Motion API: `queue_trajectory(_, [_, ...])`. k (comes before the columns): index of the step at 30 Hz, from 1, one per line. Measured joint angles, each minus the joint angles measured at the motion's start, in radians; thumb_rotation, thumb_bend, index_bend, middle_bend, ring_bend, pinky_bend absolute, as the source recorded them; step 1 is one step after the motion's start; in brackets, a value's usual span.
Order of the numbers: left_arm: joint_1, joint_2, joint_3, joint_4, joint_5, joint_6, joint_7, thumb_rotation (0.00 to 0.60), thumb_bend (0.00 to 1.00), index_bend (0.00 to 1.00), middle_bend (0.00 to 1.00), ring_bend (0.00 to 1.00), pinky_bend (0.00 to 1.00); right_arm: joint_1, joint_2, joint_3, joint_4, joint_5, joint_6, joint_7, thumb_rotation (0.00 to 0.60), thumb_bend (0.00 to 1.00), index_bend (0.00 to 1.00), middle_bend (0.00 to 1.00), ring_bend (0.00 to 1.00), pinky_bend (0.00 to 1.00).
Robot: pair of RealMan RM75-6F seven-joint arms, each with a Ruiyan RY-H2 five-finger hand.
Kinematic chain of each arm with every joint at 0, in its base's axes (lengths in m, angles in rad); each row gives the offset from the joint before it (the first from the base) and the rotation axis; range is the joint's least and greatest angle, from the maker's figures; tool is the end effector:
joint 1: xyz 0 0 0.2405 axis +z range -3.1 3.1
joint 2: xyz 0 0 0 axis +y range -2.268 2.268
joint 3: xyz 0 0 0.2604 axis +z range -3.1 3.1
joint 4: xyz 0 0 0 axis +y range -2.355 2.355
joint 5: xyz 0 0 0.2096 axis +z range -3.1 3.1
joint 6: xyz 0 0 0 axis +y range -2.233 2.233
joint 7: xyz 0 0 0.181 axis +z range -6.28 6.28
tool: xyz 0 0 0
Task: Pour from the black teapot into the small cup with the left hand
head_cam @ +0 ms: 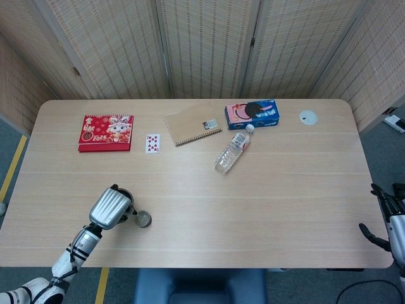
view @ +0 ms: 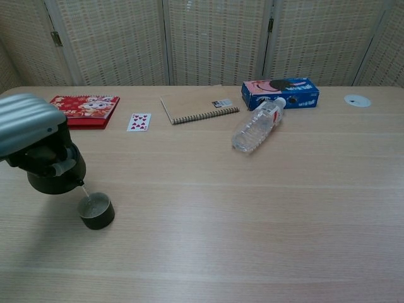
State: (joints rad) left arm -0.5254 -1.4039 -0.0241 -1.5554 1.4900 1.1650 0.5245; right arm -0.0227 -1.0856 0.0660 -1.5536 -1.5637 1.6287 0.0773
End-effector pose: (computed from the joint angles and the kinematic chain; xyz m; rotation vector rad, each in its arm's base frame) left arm -0.1906 0.3098 0.0138 -1.9623 -0.4799 -0.8052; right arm -0.3259 -0.1861 0.1990 1.3003 -0.8087 0.9484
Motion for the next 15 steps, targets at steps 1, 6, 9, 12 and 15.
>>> queue_trajectory(1, [0.001,-0.001,0.0,0.004,0.003,0.002,-0.019,0.57,0.51,1.0,1.0,0.99,0.5,0.0,0.0,0.0,-0.001,-0.001,0.001,-0.001,0.6,0.24,0.09,0.27,0.27,0.03])
queue_trajectory(6, [0.003,-0.005,-0.002,0.019,0.011,0.008,-0.097,0.552,0.51,1.0,1.0,0.98,0.47,-0.002,0.002,0.0,-0.006,-0.002,0.005,-0.006,0.6,0.24,0.09,0.27,0.27,0.03])
queue_trajectory(9, [0.004,-0.006,-0.004,0.028,0.015,0.009,-0.157,0.548,0.51,1.0,1.0,0.98,0.46,-0.003,0.003,0.0,-0.009,-0.002,0.006,-0.008,0.6,0.24,0.09,0.27,0.27,0.03])
queue_trajectory(12, [0.005,-0.008,-0.007,0.045,0.022,0.014,-0.205,0.552,0.51,1.0,1.0,0.98,0.46,-0.004,0.002,-0.002,-0.011,-0.004,0.007,-0.01,0.6,0.24,0.09,0.27,0.27,0.03])
queue_trajectory(15, [0.005,-0.008,-0.012,0.052,0.023,0.017,-0.255,0.55,0.51,1.0,1.0,0.97,0.45,-0.005,0.002,-0.002,-0.014,-0.004,0.009,-0.012,0.6,0.24,0.09,0.27,0.27,0.03])
